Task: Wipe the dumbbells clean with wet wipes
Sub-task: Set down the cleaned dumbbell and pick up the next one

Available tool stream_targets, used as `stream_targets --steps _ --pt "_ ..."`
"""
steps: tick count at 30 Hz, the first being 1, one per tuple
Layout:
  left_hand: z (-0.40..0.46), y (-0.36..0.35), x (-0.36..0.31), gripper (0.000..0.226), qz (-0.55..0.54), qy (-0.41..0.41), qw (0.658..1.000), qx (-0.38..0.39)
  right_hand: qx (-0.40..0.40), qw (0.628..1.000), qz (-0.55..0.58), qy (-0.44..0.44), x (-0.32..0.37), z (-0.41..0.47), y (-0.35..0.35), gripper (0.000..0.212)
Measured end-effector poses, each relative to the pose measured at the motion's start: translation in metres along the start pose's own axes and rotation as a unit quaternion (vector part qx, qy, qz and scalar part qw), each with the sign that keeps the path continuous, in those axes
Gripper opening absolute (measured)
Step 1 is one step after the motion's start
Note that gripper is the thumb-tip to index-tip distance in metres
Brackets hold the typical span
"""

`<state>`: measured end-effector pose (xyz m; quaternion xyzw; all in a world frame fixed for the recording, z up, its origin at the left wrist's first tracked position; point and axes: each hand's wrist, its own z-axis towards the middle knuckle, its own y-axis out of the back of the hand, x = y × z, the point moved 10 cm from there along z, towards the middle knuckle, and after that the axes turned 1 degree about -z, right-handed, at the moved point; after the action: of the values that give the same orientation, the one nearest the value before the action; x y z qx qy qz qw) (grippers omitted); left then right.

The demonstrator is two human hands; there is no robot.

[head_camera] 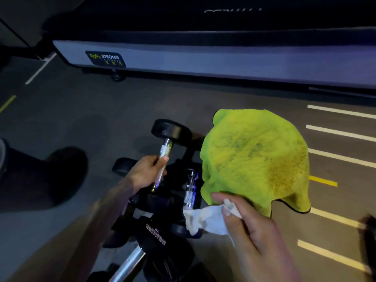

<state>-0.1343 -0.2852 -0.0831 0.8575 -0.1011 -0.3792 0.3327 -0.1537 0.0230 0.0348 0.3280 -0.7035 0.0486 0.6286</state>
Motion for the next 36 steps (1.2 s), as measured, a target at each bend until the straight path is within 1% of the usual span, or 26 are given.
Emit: stream_targets --steps 3,7,10,12,13,15,17,21,23,26,27,30,32,34,36 --pt "0.021 -0.011 0.003 0.049 0.025 0.011 1.000 -0.001 0.017 1.000 -0.005 -0.005 -0.002 0.003 -0.007 0.039" --pt "0.043 -0.027 0.013 0.056 0.055 0.050 0.997 0.003 0.053 0.998 -0.003 -0.024 -0.005 0.009 -0.015 0.027" --pt "0.052 -0.037 0.029 0.050 0.063 0.079 0.995 0.006 0.059 0.998 -0.008 -0.023 -0.011 0.012 -0.018 0.032" --pt "0.053 -0.039 0.033 0.045 0.054 0.085 0.995 0.012 0.058 0.998 -0.028 -0.020 -0.014 0.013 -0.020 0.040" --pt "0.052 -0.037 0.033 0.042 0.055 0.084 0.995 0.015 0.053 0.998 -0.034 -0.013 -0.012 0.014 -0.020 0.040" --pt "0.049 -0.031 0.028 0.035 0.093 0.065 0.993 0.028 0.041 0.998 -0.036 -0.003 -0.006 0.015 -0.021 0.026" --pt "0.045 -0.017 0.019 0.029 0.130 0.027 0.991 0.024 0.040 0.999 -0.037 0.005 -0.001 0.015 -0.024 0.026" --pt "0.025 0.016 0.011 0.024 0.008 -0.046 0.999 0.009 0.064 0.997 -0.042 -0.008 -0.002 0.005 -0.039 0.028" --pt "0.006 0.032 0.015 0.014 -0.016 -0.075 0.997 -0.005 0.084 0.996 -0.028 -0.019 -0.004 -0.005 -0.049 0.033" --pt "-0.029 0.038 0.024 0.017 -0.024 -0.098 0.995 0.001 0.101 0.994 -0.045 -0.023 -0.004 -0.023 -0.062 0.046" --pt "-0.040 0.037 0.027 0.018 -0.028 -0.101 0.994 0.004 0.105 0.993 -0.041 -0.025 -0.005 -0.029 -0.065 0.044" --pt "-0.079 0.044 0.049 0.021 -0.023 -0.094 0.995 -0.018 0.108 0.993 -0.029 -0.039 -0.008 -0.050 -0.068 0.029" --pt "-0.104 0.049 0.072 0.023 -0.043 -0.075 0.996 -0.035 0.104 0.992 -0.043 -0.049 -0.015 -0.064 -0.067 0.029" --pt "-0.130 0.049 0.098 0.023 -0.052 -0.049 0.997 -0.031 0.099 0.991 -0.063 -0.063 -0.024 -0.076 -0.067 0.029" --pt "-0.151 0.043 0.119 0.011 -0.062 -0.029 0.998 -0.017 0.097 0.988 -0.075 -0.093 -0.035 -0.088 -0.070 0.030"
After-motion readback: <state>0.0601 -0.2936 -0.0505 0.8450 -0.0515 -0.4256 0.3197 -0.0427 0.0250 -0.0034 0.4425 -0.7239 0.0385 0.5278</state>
